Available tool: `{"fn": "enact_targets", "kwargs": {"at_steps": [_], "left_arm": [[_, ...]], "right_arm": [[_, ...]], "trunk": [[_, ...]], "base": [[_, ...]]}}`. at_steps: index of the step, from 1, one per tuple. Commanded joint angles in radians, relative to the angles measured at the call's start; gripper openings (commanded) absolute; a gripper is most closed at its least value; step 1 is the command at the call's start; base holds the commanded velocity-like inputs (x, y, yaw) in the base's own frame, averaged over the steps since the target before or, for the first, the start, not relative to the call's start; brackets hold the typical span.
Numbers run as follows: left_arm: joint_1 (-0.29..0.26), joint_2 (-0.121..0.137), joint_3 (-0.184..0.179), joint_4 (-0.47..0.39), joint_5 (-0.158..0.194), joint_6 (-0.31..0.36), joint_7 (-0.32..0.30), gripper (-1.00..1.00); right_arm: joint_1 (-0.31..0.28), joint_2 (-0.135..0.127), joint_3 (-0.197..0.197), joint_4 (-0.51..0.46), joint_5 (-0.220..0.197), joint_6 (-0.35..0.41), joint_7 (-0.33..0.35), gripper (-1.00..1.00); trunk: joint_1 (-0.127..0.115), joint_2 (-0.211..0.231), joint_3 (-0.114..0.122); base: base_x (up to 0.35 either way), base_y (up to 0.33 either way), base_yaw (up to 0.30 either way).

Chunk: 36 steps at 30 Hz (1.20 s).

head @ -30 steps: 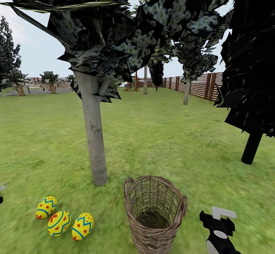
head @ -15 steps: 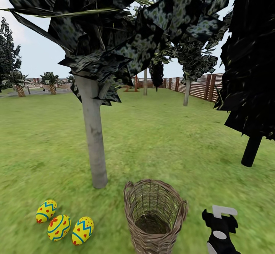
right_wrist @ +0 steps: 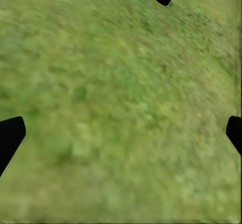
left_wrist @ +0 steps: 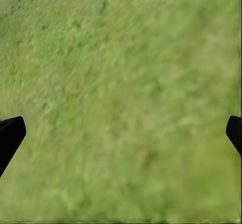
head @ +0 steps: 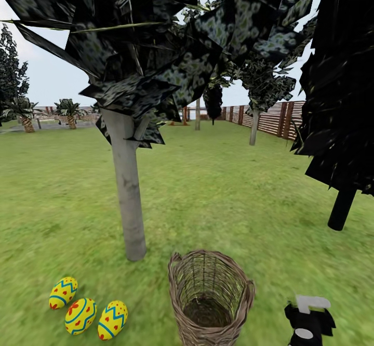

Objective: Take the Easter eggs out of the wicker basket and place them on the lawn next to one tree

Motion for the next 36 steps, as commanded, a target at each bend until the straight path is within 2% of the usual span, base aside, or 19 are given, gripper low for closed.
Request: {"fn": "enact_targets", "kwargs": {"at_steps": [1,2,3,8,10,16,24,26,32,33,36], "left_arm": [[0.006,-0.007,-0.009,-0.001,0.010,-0.003,0.004,1.00],[0.012,-0.014,-0.009,-0.001,0.010,-0.003,0.004,1.00],[0.021,-0.024,-0.012,-0.001,0.009,-0.003,0.004,1.00],[0.058,-0.050,-0.018,0.000,0.009,-0.003,0.004,1.00],[0.094,-0.070,-0.021,0.000,0.009,-0.004,0.004,1.00],[0.167,-0.116,-0.029,0.000,0.009,-0.030,0.004,1.00],[0.254,-0.151,-0.032,0.000,0.010,-0.087,-0.003,1.00],[0.273,-0.174,-0.033,0.000,0.010,-0.102,-0.006,1.00],[0.289,-0.227,-0.033,0.000,0.010,-0.115,-0.016,1.00],[0.294,-0.239,-0.034,0.000,0.010,-0.116,-0.018,1.00],[0.300,-0.254,-0.034,0.000,0.009,-0.117,-0.020,1.00]], "right_arm": [[-0.001,-0.001,0.004,0.027,-0.003,0.004,-0.008,1.00],[-0.001,-0.001,0.004,0.061,-0.002,-0.001,-0.007,1.00],[-0.001,0.000,0.003,0.138,-0.002,-0.022,-0.007,1.00],[-0.001,-0.001,0.002,0.321,-0.006,-0.126,-0.002,1.00],[-0.001,0.002,0.005,0.427,-0.009,-0.185,0.003,1.00],[-0.001,0.019,0.011,0.674,-0.011,-0.297,0.012,1.00],[0.000,0.042,0.011,0.834,-0.012,-0.339,0.021,1.00],[0.000,0.052,0.011,0.885,-0.012,-0.345,0.040,1.00],[0.021,0.073,0.010,0.953,-0.010,-0.351,0.140,1.00],[0.037,0.076,0.010,0.962,-0.010,-0.352,0.178,1.00],[0.062,0.078,0.010,0.971,-0.011,-0.352,0.222,1.00]], "trunk": [[-0.004,0.007,0.002],[-0.008,0.014,0.005],[-0.012,0.021,0.008],[-0.031,0.056,0.024],[-0.039,0.070,0.030],[-0.062,0.112,0.049],[-0.092,0.168,0.074],[-0.100,0.182,0.080],[-0.123,0.224,0.099],[-0.127,0.231,0.102],[-0.138,0.252,0.112]], "base": [[0.000,0.000,0.000],[0.000,0.000,0.000],[0.000,0.000,0.000],[0.000,0.000,0.000],[0.000,0.000,0.000],[0.000,0.000,0.000],[0.000,0.000,0.000],[0.000,0.000,0.000],[0.000,0.000,0.000],[0.000,0.000,0.000],[0.000,0.000,0.000]]}}
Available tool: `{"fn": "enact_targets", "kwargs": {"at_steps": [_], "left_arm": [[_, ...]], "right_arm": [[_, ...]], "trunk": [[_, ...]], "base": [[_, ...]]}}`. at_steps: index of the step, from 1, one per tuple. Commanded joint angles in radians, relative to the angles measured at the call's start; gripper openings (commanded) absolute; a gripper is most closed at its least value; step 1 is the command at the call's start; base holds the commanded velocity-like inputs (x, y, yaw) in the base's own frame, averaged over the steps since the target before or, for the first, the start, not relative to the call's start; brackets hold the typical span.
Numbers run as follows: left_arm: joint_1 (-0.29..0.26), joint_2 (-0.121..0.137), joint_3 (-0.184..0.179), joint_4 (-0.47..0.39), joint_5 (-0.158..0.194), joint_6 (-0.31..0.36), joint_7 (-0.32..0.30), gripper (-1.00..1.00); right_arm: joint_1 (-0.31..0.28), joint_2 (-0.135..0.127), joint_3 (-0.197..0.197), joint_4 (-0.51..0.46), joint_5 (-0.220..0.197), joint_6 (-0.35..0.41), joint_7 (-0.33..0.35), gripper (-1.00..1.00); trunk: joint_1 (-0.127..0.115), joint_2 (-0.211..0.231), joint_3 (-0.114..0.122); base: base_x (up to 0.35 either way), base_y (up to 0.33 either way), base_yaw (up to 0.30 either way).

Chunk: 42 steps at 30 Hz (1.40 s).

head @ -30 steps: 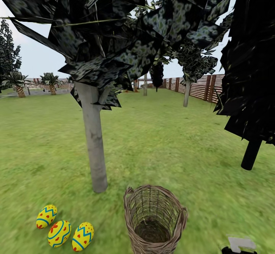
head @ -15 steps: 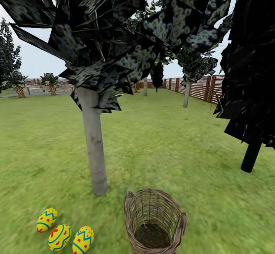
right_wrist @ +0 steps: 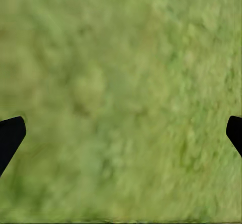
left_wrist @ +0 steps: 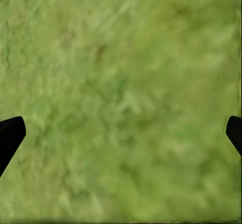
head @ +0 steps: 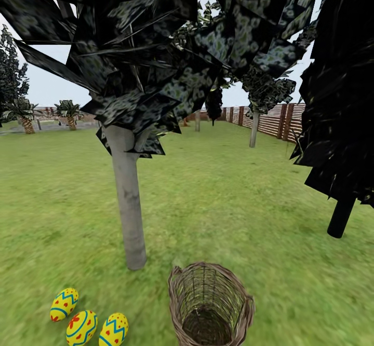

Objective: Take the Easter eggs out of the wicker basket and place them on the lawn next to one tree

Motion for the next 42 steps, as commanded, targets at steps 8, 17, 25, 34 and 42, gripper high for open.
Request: {"fn": "enact_targets", "kwargs": {"at_steps": [8,17,25,34,42], "left_arm": [[0.006,-0.086,-0.025,-0.004,0.008,-0.001,0.004,1.00],[0.007,-0.117,-0.038,-0.004,0.009,-0.001,0.004,1.00],[0.007,-0.120,-0.040,-0.004,0.009,-0.001,0.004,1.00],[0.007,-0.121,-0.039,-0.004,0.009,-0.001,0.004,1.00],[0.007,-0.130,-0.039,-0.004,0.008,0.000,0.005,1.00]], "right_arm": [[0.050,0.013,0.009,0.010,-0.011,-0.005,0.044,1.00],[0.059,0.025,0.009,0.006,-0.007,-0.003,0.050,1.00],[0.060,0.033,0.012,-0.004,-0.002,-0.003,0.051,1.00],[0.060,0.046,0.012,-0.006,-0.003,-0.003,0.051,1.00],[0.060,0.097,0.012,-0.006,-0.003,-0.003,0.051,1.00]], "trunk": [[-0.031,0.056,0.024],[-0.065,0.119,0.053],[-0.096,0.175,0.078],[-0.131,0.238,0.106],[-0.161,0.294,0.131]], "base": [[0.000,0.000,0.000],[0.000,0.000,0.000],[0.000,0.000,0.000],[0.000,0.000,0.000],[0.000,0.000,0.000]]}}
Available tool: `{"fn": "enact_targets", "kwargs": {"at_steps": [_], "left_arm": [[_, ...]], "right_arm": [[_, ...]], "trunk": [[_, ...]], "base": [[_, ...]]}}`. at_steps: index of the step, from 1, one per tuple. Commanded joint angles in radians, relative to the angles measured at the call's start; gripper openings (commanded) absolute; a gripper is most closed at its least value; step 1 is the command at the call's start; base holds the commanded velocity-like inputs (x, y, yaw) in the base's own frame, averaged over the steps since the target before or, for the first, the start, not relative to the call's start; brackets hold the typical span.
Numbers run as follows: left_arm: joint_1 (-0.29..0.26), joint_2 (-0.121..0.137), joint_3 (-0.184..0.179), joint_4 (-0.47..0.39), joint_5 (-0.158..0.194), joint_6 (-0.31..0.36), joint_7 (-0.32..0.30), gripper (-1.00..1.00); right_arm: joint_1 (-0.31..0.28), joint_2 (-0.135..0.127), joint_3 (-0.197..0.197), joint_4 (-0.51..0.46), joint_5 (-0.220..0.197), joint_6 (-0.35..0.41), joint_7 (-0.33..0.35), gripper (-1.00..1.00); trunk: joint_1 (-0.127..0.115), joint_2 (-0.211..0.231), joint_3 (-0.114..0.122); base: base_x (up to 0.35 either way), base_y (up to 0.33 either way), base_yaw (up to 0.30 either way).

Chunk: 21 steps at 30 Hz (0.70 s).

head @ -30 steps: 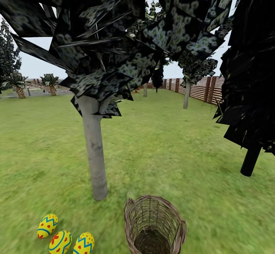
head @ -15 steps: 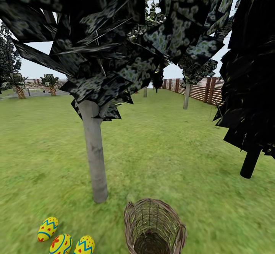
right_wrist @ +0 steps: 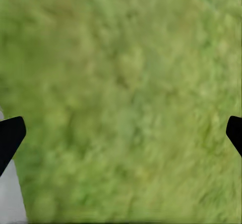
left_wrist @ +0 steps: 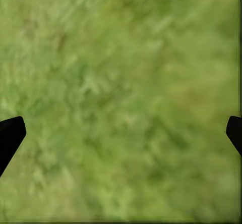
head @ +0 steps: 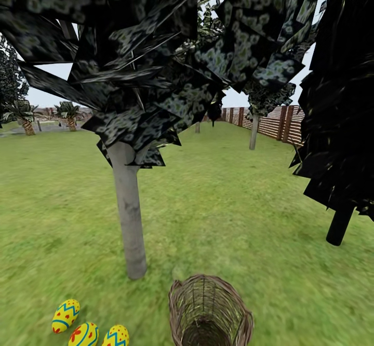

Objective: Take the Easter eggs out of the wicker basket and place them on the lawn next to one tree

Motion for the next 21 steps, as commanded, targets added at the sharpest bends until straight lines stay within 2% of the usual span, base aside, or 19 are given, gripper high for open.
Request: {"fn": "enact_targets", "kwargs": {"at_steps": [1,16,21], "left_arm": [[0.001,-0.006,-0.008,-0.003,0.008,-0.001,0.007,1.00],[0.001,-0.041,-0.008,-0.003,0.008,-0.002,0.007,1.00],[0.001,-0.044,-0.008,-0.003,0.008,-0.002,0.007,1.00]], "right_arm": [[-0.001,0.007,0.008,0.002,-0.011,-0.006,0.000,1.00],[-0.001,0.018,0.008,0.002,-0.011,-0.006,0.000,1.00],[-0.001,0.018,0.008,0.002,-0.011,-0.006,0.000,1.00]], "trunk": [[-0.004,0.007,0.002],[-0.061,0.112,0.049],[-0.081,0.147,0.065]], "base": [[0.000,0.000,0.000],[0.000,0.000,0.000],[0.000,0.000,0.000]]}}
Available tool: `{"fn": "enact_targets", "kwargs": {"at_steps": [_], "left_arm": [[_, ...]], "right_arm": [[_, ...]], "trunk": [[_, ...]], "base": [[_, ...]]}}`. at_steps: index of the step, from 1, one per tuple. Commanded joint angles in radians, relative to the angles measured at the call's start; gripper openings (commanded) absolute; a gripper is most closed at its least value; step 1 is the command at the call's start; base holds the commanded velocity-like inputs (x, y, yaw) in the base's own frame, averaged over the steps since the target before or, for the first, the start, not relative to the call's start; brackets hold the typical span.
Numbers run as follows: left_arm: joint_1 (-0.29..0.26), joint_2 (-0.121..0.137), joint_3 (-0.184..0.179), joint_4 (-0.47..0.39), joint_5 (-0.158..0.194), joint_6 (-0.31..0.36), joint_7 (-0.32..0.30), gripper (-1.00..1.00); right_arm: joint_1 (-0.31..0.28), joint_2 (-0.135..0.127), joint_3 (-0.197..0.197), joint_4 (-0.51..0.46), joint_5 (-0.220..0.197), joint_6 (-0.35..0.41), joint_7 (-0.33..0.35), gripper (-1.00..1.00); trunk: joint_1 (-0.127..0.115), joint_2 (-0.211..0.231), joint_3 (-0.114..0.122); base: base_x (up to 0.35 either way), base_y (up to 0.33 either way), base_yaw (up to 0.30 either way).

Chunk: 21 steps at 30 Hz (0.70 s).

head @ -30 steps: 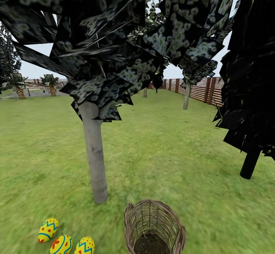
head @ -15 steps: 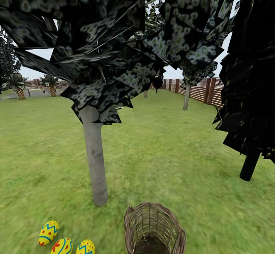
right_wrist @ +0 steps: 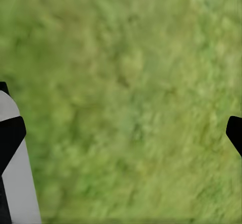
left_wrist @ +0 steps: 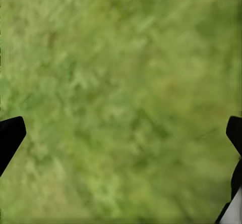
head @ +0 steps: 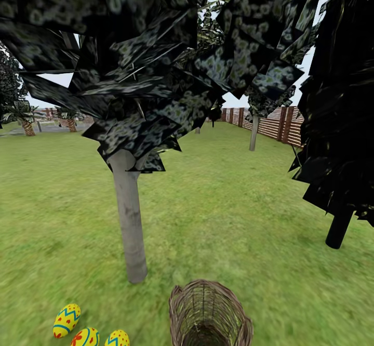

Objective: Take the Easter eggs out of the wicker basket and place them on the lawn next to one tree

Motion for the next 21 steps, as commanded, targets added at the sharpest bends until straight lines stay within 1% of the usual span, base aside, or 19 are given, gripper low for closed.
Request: {"fn": "enact_targets", "kwargs": {"at_steps": [1,21], "left_arm": [[0.001,0.000,-0.009,-0.003,0.007,-0.001,0.006,1.00],[0.001,-0.020,-0.010,-0.004,0.006,-0.002,0.002,1.00]], "right_arm": [[-0.001,0.000,0.008,0.002,-0.011,-0.006,0.000,1.00],[-0.001,0.000,0.008,0.002,-0.011,-0.006,0.000,1.00]], "trunk": [[-0.004,0.007,0.002],[-0.081,0.147,0.065]], "base": [[0.000,0.000,0.000],[0.000,0.000,0.000]]}}
